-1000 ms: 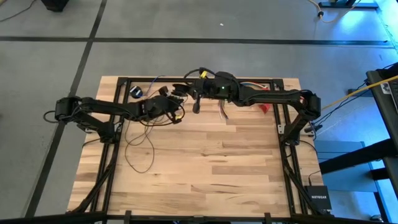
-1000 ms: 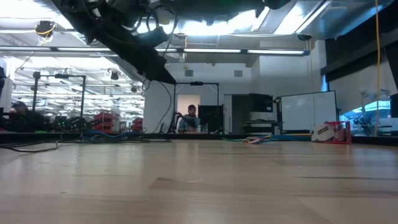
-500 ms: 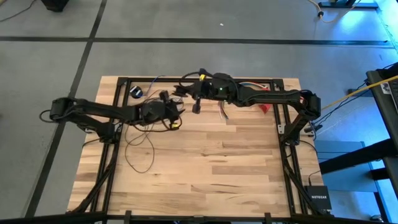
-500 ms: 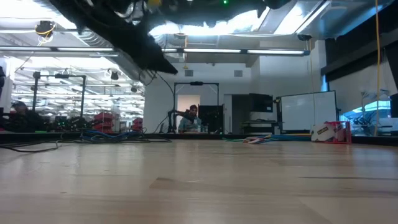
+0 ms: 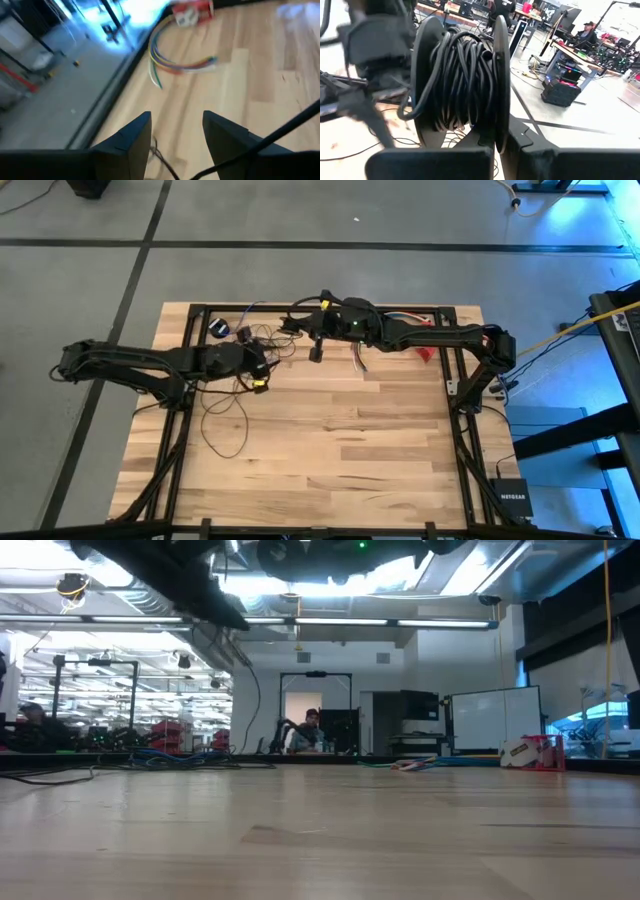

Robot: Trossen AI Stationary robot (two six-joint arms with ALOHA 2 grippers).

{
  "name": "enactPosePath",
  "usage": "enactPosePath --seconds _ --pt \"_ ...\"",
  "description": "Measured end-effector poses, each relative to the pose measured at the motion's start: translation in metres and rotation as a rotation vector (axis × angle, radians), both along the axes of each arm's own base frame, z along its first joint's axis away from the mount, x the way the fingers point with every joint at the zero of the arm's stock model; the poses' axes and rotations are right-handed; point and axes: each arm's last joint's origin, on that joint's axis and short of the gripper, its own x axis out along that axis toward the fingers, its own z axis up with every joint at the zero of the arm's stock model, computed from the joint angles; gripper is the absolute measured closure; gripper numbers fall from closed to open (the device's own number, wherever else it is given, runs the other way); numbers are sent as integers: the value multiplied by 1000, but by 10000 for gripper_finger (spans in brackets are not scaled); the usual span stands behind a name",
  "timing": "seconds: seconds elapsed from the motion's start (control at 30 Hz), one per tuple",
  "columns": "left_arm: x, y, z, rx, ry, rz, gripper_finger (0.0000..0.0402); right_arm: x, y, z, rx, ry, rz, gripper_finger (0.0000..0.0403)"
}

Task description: Coiling cords

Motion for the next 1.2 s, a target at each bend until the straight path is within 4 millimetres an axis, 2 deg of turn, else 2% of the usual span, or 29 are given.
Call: enactPosePath --seconds 0.17,0.33,0.47,0.7,1.2 --pt "18 -3 -16 -75 51 -118 229 0 0 0 -1 -2 0 393" --pt "36 -9 -29 11 213 -158 229 0 0 0 7 -2 -1 393" --pt "39 -10 -17 75 281 -37 229 0 0 -1 10 7 -1 393" --pt "33 -13 8 62 207 -6 229 0 0 -1 11 11 -1 393" --pt "31 -12 6 34 213 15 229 0 0 -1 13 11 -1 393"
